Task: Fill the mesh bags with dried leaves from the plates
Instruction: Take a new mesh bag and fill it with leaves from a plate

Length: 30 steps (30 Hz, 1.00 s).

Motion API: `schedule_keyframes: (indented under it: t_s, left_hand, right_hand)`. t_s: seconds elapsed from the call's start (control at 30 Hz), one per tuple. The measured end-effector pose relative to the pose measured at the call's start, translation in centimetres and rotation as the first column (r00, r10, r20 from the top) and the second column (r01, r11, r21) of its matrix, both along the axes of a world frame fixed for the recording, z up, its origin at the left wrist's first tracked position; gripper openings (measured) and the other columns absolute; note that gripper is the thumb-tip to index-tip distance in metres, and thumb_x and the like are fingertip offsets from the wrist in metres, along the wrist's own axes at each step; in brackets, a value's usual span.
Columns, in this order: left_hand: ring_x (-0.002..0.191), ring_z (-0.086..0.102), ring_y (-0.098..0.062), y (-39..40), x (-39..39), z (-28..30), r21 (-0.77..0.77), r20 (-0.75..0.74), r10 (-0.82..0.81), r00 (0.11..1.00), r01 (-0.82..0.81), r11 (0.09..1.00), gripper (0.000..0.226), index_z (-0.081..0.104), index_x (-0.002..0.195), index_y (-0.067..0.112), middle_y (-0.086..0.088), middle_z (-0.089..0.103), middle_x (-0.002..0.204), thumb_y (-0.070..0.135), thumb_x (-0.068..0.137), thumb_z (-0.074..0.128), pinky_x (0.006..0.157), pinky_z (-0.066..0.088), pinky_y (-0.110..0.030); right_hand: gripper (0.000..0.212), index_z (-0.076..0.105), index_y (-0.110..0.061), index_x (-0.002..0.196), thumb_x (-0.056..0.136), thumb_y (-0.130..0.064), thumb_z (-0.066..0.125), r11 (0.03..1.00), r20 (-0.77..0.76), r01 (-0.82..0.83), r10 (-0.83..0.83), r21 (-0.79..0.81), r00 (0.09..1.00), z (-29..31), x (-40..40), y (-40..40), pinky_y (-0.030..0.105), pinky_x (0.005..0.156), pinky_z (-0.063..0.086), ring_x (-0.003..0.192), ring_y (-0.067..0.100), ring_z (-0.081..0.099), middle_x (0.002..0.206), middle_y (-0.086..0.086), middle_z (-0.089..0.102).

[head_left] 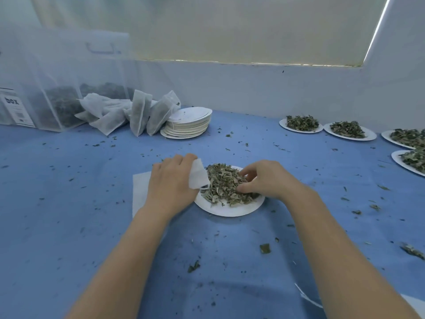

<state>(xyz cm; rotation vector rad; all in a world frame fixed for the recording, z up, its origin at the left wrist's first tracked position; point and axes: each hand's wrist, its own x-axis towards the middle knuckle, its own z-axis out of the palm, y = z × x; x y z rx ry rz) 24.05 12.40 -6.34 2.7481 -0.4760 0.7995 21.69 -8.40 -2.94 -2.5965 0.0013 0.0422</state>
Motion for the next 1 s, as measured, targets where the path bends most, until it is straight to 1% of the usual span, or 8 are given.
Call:
schedule_keyframes:
  t_s: [0.17,0.27,0.37,0.6,0.7,0.8,0.93,1.0]
  left_hand:
    - [0.093,0.052,-0.030,-0.1,0.0,0.0,-0.070,-0.004,-0.010,1.000,0.010,0.998,0.049,0.051,0.118,0.018,-0.005,0.058,0.101,0.023,0.072,0.067,0.079,0.029,-0.035]
    - [0.090,0.053,-0.031,-0.3,-0.2,0.0,-0.084,0.034,-0.040,0.999,0.043,0.996,0.047,0.054,0.115,0.017,-0.005,0.059,0.096,0.018,0.070,0.069,0.078,0.028,-0.034]
    - [0.089,0.053,-0.030,-0.5,-0.2,-0.1,-0.058,0.053,-0.063,0.997,0.066,0.996,0.045,0.055,0.114,0.018,-0.003,0.059,0.095,0.019,0.071,0.069,0.078,0.026,-0.033]
    - [0.088,0.054,-0.031,-1.0,0.4,0.8,-0.039,0.075,-0.081,0.994,0.084,0.996,0.044,0.056,0.114,0.015,-0.005,0.060,0.097,0.017,0.071,0.068,0.078,0.029,-0.035]
    - [0.081,0.054,-0.033,-1.1,0.5,0.7,-0.044,0.113,-0.079,0.991,0.084,0.995,0.044,0.059,0.110,0.010,-0.009,0.060,0.091,0.013,0.068,0.070,0.075,0.034,-0.037]
    - [0.074,0.055,-0.034,-1.1,0.4,0.4,-0.004,0.154,-0.083,0.984,0.085,0.996,0.042,0.061,0.105,0.006,-0.011,0.060,0.084,0.010,0.064,0.071,0.070,0.038,-0.038]
    - [0.067,0.056,-0.032,-1.6,0.2,0.3,0.037,0.214,-0.129,0.968,0.124,0.992,0.042,0.063,0.097,0.003,-0.010,0.059,0.075,0.006,0.057,0.072,0.065,0.041,-0.037]
    - [0.066,0.056,-0.032,-1.7,0.1,0.2,0.038,0.212,-0.138,0.967,0.133,0.990,0.042,0.063,0.097,0.002,-0.010,0.059,0.074,0.008,0.057,0.073,0.064,0.041,-0.037]
  right_hand:
    - [0.019,0.073,-0.009,0.097,0.082,-0.021,0.068,0.985,0.120,0.152,-0.161,0.077,0.980,-0.4,-0.2,0.7,0.026,0.061,0.045,0.074,0.018,0.058,0.085,0.010,0.068]
    - [0.015,0.073,-0.009,0.080,0.086,-0.018,0.062,0.973,0.233,0.195,-0.220,0.123,0.947,-0.8,-0.4,1.4,0.014,0.044,0.036,0.055,0.015,0.049,0.060,0.006,0.059]
    - [0.016,0.073,-0.011,0.079,0.087,-0.021,0.062,0.965,0.312,0.201,-0.246,0.169,0.918,-0.5,-0.5,1.6,0.014,0.051,0.039,0.066,0.020,0.057,0.067,0.004,0.066]
    - [0.007,0.076,-0.023,0.086,0.083,-0.023,0.069,0.944,0.440,0.057,-0.204,0.326,0.874,0.4,-0.7,2.2,-0.001,0.059,0.037,0.063,-0.007,0.055,0.069,-0.016,0.065]
    - [0.013,0.075,-0.022,0.096,0.083,-0.021,0.070,0.959,0.407,0.056,-0.170,0.277,0.898,0.0,-0.4,2.8,-0.004,0.063,0.036,0.072,-0.001,0.056,0.085,-0.008,0.069]
    - [0.014,0.075,-0.025,0.094,0.084,-0.020,0.068,0.978,0.375,0.011,-0.091,0.209,0.922,0.1,-0.4,3.7,-0.001,0.066,0.036,0.080,0.004,0.057,0.085,-0.009,0.068]
    - [0.015,0.073,-0.020,0.085,0.084,-0.013,0.059,0.998,0.336,-0.055,0.046,0.018,0.941,0.6,-0.4,5.3,0.021,0.063,0.040,0.072,0.016,0.053,0.073,0.000,0.064]
    - [0.014,0.071,-0.013,0.086,0.083,-0.009,0.058,0.997,0.318,-0.077,0.072,0.004,0.945,0.9,-0.5,5.7,0.024,0.062,0.044,0.072,0.019,0.055,0.073,0.001,0.065]
